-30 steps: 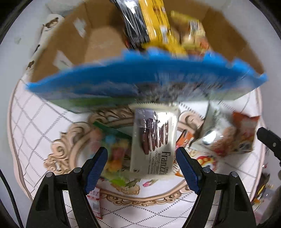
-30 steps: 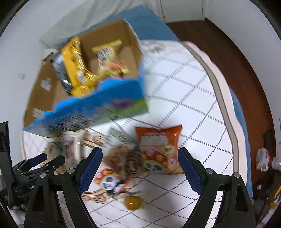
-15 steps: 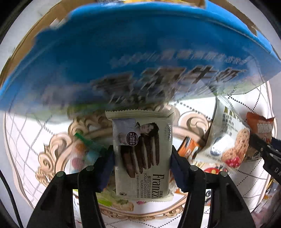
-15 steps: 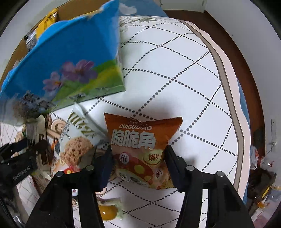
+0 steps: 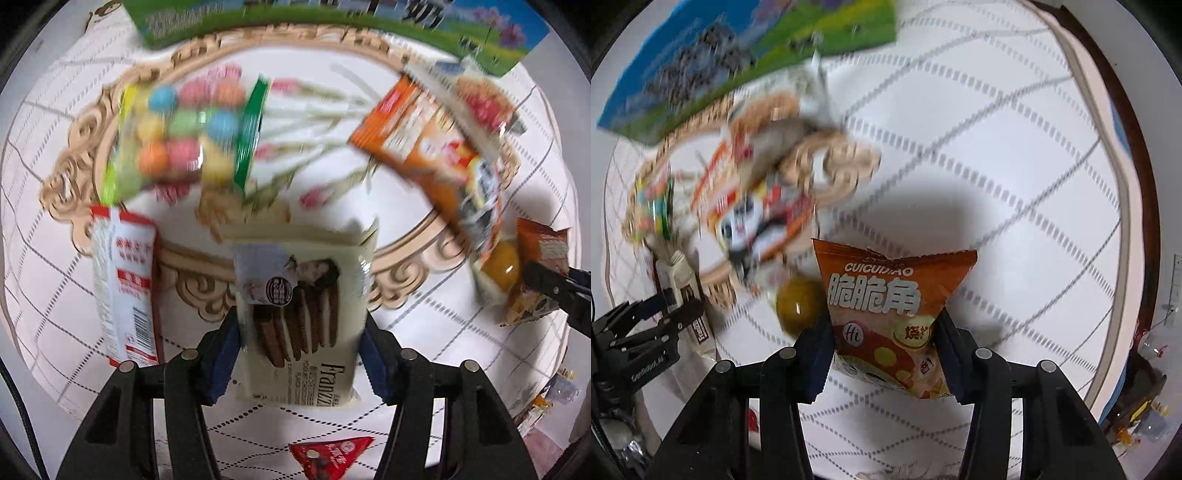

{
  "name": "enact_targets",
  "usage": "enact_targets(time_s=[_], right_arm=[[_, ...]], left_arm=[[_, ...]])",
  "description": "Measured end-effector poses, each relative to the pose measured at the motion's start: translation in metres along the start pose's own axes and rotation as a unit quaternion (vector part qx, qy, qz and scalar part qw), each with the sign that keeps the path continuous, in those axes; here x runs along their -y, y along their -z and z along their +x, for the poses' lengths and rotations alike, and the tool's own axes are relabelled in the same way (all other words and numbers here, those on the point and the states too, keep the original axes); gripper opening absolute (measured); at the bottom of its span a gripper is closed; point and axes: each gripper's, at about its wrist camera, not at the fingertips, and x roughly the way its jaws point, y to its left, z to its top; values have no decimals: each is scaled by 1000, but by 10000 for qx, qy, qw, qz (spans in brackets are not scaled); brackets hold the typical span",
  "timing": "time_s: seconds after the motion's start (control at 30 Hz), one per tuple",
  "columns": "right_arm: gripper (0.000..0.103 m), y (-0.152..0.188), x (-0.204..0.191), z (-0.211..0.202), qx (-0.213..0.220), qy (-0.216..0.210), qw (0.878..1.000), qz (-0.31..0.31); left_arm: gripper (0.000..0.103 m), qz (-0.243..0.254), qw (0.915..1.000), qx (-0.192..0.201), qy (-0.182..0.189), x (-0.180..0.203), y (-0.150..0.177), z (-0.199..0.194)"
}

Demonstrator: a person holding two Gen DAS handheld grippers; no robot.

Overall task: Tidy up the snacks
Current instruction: 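Grasp the Franzzi cookie pack with the left tool while the right tool grasps the orange CUICUIDAO bag, then carry both packets into the box and open both tools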

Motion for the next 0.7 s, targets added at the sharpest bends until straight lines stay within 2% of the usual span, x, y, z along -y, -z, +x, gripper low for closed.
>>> enact_targets(time_s=[0.07,0.1,0.3,0.4,0.5,0.63,0.7], right_arm=[[54,6,0,5,-7,60,10000,15],[55,7,0,7,-35,74,10000,56],[61,20,10,15,-43,34,9996,265],[61,22,13,16,-18,43,9995,301],[60,32,19,15,33,71,9996,283],[57,35,6,22,58,154,9996,249],[56,38,6,21,62,159,9996,246]], left_arm=[[63,35,9994,-331,108,2,4,19],[65,54,9993,-337,124,1,5,22],[63,-13,9997,-162,168,8,14,24],[57,-34,9999,-59,150,-19,17,9],[57,-30,9999,-16,133,-18,22,5],[57,-65,9999,-5,126,-18,28,4],[57,-90,9999,-4,125,-8,19,-4]])
